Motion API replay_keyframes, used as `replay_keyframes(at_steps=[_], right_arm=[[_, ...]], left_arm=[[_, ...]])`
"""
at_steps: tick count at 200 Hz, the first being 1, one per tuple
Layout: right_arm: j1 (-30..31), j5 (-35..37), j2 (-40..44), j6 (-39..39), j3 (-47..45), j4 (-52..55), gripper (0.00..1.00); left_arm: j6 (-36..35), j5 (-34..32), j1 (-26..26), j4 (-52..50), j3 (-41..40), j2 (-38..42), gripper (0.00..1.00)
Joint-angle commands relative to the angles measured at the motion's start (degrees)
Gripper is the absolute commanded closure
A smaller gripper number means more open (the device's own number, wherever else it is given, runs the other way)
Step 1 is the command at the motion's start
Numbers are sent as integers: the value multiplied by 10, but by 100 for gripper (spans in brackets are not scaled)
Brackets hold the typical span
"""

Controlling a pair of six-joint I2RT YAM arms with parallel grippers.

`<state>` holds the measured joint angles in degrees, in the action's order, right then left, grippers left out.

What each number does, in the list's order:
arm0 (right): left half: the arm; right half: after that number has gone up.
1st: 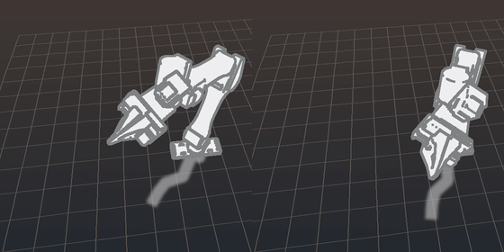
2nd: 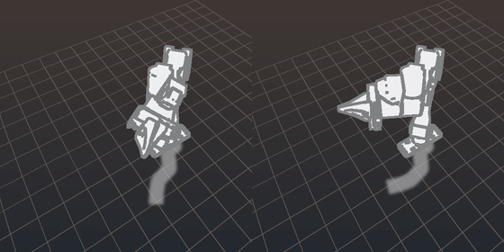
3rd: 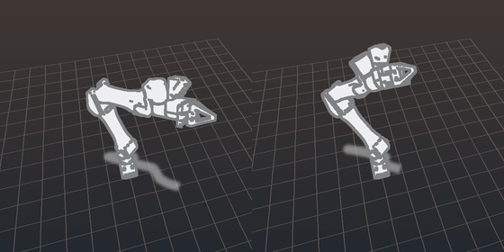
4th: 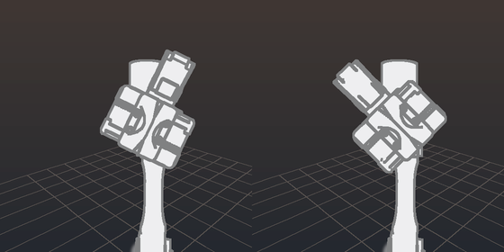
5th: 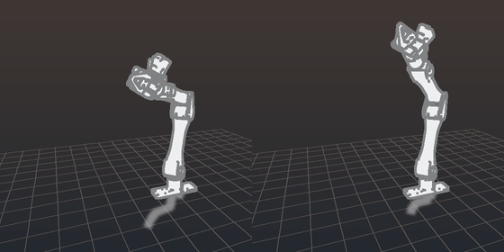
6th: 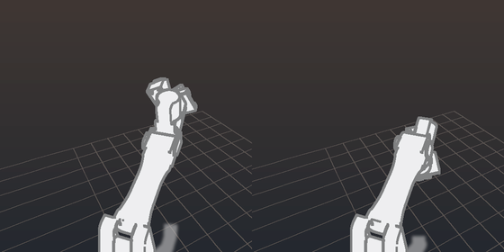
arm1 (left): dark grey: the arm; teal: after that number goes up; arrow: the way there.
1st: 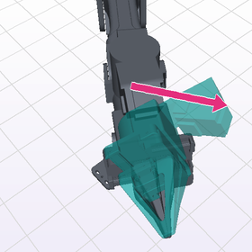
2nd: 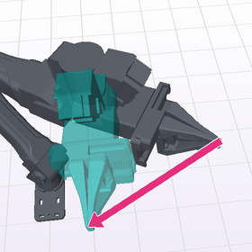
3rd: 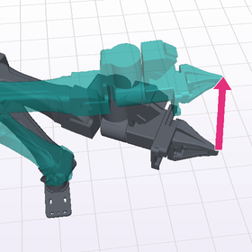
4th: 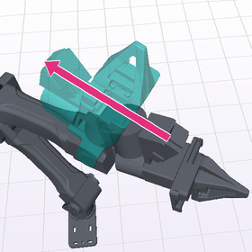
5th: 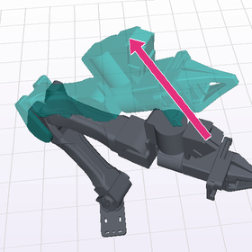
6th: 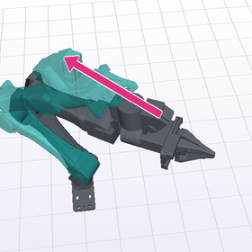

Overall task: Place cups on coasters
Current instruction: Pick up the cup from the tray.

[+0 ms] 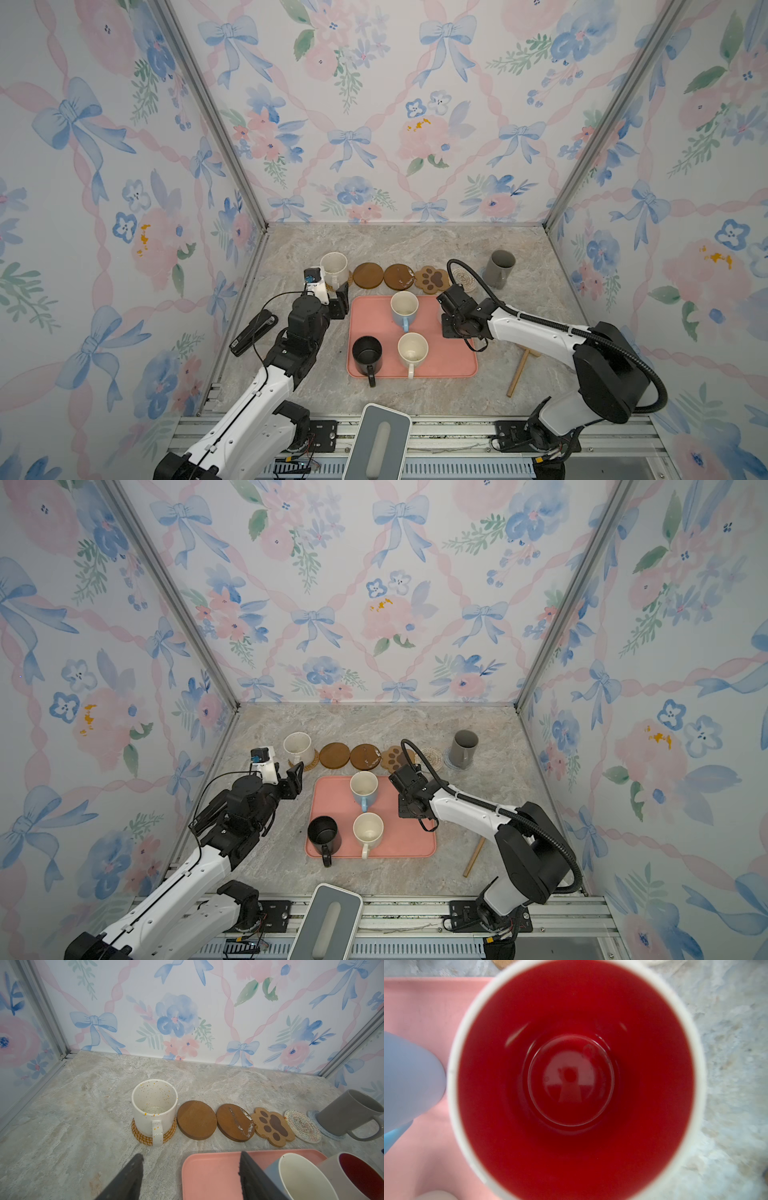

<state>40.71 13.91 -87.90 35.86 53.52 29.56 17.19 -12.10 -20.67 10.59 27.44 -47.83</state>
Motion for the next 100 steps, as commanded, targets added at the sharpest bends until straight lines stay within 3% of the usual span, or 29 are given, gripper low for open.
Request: replay_keyframes(at_steps=[1,48,100], right_arm=[[4,26,41,-17,-1,1,100],[-3,28,68,-38,6,6,100],[-49,22,79,-77,33,15,100]], left_arm=[[13,5,-4,-2,4,4,31],[19,9,-6,1,3,2,32],[21,7,-10,1,5,2,32]])
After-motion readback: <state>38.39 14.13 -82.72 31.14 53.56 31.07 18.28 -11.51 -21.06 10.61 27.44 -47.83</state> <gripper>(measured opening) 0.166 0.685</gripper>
